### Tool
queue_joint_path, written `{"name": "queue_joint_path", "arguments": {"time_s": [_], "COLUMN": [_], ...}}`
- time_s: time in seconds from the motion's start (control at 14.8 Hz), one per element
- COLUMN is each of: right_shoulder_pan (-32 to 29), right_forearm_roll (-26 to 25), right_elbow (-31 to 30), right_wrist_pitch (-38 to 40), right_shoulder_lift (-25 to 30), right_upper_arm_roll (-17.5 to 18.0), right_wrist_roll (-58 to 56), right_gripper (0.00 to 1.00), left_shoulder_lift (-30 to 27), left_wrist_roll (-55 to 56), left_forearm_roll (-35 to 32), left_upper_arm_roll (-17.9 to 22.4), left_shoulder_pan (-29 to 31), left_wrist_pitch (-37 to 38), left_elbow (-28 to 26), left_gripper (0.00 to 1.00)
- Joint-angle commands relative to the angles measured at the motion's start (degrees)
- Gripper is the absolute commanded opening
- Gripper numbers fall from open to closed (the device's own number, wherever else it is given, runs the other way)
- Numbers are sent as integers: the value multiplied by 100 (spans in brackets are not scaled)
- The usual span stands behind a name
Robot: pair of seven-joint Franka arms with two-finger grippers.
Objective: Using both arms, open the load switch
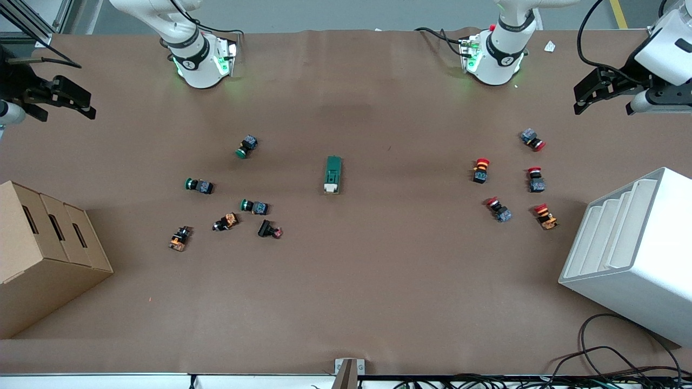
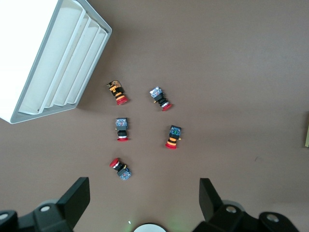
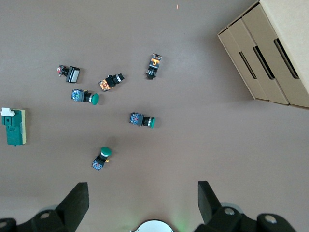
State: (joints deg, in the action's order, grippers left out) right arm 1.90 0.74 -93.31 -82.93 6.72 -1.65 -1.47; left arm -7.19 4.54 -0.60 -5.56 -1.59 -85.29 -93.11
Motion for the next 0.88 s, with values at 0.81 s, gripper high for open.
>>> {"name": "queue_joint_path", "arguments": {"time_s": [0.81], "right_shoulder_pan": [21], "right_forearm_roll": [23], "right_elbow": [-100], "right_wrist_pitch": [14], "right_shoulder_lift": [136], "right_upper_arm_roll": [-2], "right_wrist_roll": [-46], "right_gripper": [100], "left_shoulder_lift": [991], "left_wrist_roll": [1633], "left_forearm_roll": [-10], "left_upper_arm_roll": [-1401], "left_shoulder_pan": [-281], "left_wrist_pitch": [-1408], "left_elbow": [-66], "left_gripper": [100]}}
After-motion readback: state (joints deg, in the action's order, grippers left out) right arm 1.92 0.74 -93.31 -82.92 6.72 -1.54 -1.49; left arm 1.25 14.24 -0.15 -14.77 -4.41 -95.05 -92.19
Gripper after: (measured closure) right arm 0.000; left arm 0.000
